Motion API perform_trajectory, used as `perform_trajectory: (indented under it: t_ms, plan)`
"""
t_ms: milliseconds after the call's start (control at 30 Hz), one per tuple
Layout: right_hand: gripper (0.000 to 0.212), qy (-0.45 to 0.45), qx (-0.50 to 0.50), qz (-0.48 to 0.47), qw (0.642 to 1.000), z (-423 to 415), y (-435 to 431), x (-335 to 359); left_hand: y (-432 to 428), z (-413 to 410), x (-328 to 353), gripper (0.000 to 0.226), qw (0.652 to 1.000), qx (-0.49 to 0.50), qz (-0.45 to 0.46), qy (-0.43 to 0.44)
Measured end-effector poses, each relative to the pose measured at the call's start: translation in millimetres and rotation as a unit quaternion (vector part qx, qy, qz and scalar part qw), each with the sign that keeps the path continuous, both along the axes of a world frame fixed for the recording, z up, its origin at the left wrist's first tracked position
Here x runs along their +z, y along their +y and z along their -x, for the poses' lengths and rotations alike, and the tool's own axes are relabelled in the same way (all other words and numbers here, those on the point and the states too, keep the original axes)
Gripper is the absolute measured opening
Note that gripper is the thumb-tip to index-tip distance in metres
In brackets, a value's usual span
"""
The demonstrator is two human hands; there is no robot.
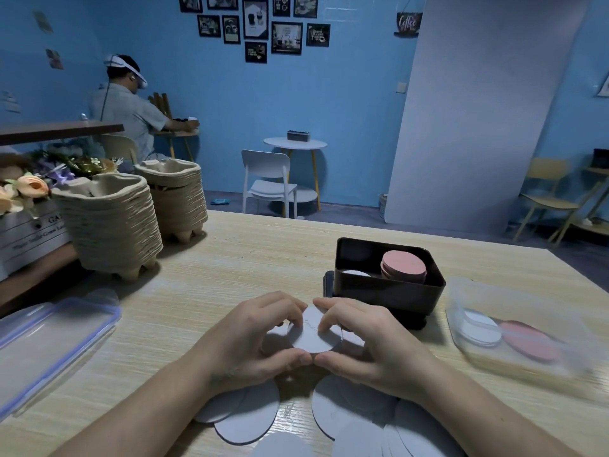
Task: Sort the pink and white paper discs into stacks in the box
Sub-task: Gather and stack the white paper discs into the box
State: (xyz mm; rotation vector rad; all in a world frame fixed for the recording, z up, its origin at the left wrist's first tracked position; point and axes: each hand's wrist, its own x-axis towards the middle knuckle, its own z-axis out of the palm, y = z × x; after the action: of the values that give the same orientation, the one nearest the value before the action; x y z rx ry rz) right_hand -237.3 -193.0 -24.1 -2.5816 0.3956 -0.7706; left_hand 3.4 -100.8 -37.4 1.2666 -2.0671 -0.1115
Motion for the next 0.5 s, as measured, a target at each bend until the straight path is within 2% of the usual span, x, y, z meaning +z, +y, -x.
perform_trajectory:
  t_ms: [267,500]
  plan:
    - [0.029,-0.017,0.005,0.005,1.0,-1.4,0.1,-0.7,2.0,1.6,1.9,0.029,0.999,-0.016,-0.012,0.04]
    - [0.033,0.042,0.018,0.046,0.998,-3.5,0.9,6.4,3.3,3.6,4.3,0.033,1.0,-0.012,-0.012,0.014]
